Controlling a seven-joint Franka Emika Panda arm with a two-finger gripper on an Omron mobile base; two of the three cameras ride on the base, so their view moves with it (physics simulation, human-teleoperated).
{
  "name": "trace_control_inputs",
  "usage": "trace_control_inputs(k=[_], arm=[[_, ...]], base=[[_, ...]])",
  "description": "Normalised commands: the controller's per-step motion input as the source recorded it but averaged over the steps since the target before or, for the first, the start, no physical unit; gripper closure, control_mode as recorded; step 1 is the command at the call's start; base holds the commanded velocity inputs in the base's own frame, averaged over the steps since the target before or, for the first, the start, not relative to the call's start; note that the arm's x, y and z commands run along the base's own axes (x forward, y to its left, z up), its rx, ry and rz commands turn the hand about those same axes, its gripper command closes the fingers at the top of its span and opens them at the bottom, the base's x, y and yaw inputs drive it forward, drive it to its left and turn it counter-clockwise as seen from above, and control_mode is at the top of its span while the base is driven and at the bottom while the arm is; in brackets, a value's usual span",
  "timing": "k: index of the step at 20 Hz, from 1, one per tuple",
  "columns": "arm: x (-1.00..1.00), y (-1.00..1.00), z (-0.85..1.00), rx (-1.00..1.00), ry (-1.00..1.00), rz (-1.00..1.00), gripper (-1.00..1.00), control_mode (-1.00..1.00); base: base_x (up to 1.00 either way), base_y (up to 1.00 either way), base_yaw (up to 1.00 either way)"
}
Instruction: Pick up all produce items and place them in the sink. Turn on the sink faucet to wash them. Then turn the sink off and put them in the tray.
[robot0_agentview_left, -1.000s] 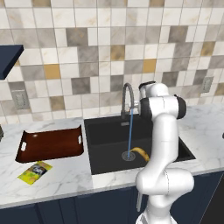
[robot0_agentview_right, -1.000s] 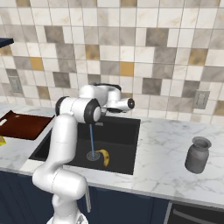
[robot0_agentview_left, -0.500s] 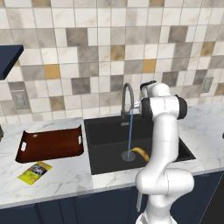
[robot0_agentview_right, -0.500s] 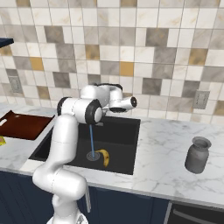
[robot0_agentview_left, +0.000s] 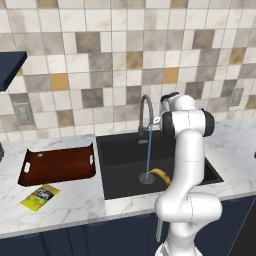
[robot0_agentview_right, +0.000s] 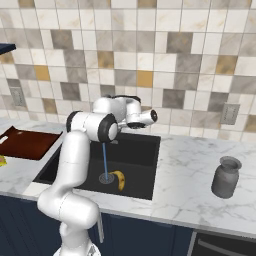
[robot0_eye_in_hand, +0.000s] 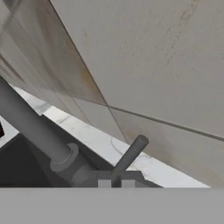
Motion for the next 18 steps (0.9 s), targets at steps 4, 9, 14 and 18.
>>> trace_control_inputs(k=[4, 9, 14, 18], arm=[[0.0, 0.35, -0.01, 0.0, -0.03, 0.0, 1.0, -1.0], [0.0, 0.64, -0.04, 0.0, -0.04, 0.0, 1.0, -1.0], [0.01, 0.72, -0.03, 0.0, -0.02, 0.0, 1.0, -1.0], [0.09, 0.78, 0.0, 0.0, 0.0, 0.0, 1.0, -1.0]], base=[[0.0, 0.0, 0.0], [0.0, 0.0, 0.0], [0.0, 0.0, 0.0], [0.0, 0.0, 0.0]])
